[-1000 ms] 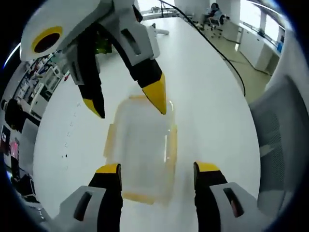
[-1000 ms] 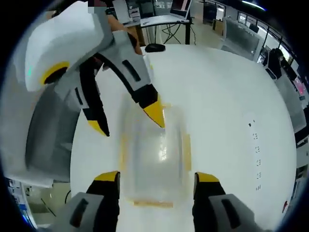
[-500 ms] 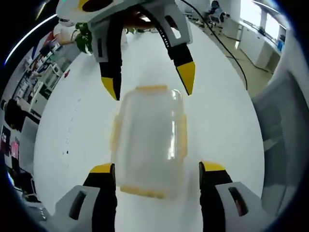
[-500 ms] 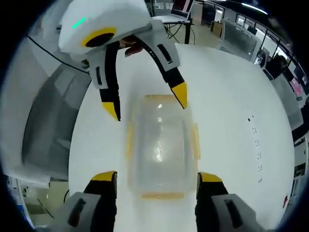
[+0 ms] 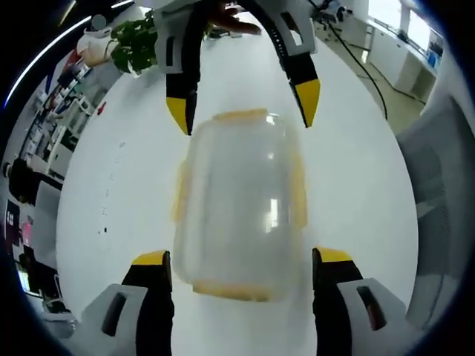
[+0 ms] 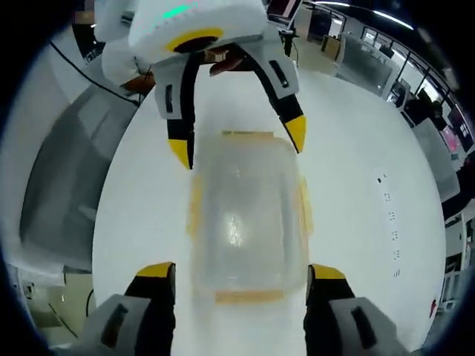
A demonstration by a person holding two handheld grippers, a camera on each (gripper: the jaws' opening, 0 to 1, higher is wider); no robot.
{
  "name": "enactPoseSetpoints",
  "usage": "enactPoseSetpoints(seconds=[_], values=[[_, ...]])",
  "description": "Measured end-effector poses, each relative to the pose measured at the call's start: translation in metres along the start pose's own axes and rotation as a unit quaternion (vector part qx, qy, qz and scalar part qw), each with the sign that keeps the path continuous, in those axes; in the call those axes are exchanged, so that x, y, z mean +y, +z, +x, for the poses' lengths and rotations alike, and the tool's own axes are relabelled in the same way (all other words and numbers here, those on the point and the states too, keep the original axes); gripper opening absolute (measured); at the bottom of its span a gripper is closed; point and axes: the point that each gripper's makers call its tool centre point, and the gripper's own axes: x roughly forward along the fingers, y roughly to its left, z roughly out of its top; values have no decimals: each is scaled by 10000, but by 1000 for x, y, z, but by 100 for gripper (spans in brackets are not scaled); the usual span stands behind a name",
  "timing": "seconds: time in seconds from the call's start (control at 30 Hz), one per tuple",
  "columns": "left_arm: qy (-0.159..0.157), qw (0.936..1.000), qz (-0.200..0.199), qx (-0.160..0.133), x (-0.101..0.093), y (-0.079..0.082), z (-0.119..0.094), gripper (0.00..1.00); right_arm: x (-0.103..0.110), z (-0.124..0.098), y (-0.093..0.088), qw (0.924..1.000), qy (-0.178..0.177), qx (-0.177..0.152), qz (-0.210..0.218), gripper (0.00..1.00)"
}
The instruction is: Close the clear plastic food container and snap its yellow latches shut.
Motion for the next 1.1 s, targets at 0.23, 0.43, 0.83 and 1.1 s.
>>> enactPoseSetpoints(seconds=[0.23, 0.43, 0.83, 1.1], values=[[-3, 9999, 112, 116, 0, -4, 7, 77, -5, 6, 2, 9999, -140, -90, -8, 70], [-45, 9999, 77, 113, 1, -4, 11, 77, -7, 10, -3, 9996, -207, 40, -189, 70], [-31, 9999, 110, 124, 1, -5, 11, 75, -8, 13, -3, 9997, -169, 59, -187, 70], [-34, 9998, 110, 142, -3, -11, 8, 75, -3, 16, 3, 9997, -134, 51, -190, 70]])
